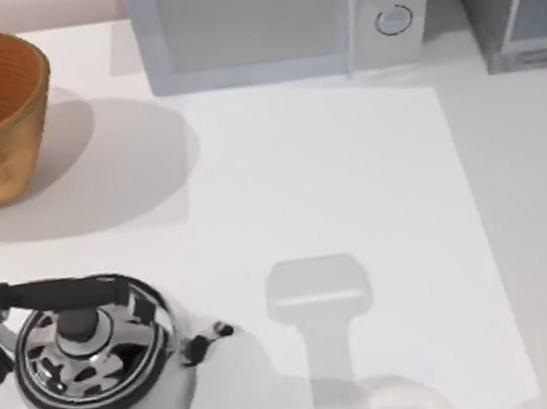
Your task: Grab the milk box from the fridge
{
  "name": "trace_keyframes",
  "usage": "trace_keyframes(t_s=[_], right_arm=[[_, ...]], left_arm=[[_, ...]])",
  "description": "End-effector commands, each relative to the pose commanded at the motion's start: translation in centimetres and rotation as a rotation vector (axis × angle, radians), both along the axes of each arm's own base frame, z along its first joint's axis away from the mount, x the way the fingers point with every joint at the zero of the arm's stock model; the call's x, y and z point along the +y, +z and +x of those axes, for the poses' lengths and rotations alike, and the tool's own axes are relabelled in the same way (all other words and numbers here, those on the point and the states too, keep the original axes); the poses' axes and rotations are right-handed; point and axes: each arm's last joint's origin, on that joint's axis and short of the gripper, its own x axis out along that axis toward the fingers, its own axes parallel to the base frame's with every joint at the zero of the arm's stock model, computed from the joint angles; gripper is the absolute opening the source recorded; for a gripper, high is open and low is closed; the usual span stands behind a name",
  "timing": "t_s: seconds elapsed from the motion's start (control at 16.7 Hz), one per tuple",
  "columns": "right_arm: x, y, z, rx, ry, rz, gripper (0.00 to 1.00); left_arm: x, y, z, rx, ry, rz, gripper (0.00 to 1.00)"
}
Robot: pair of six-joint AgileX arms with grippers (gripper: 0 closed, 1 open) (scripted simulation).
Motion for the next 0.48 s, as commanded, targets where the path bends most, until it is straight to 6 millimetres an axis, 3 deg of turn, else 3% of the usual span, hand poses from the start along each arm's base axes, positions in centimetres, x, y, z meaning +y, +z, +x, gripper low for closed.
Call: trace_keyframes(t_s=[0.24,0.48], right_arm=[[-0.3,-0.2,1.9,0.012,-0.003,0.005,1.00],[-1.4,0.3,7.8,-0.014,-0.012,-0.009,1.00]], left_arm=[[0.0,0.0,0.0,0.000,0.000,0.000,1.00],[0.0,0.0,0.0,0.000,0.000,0.000,1.00]])
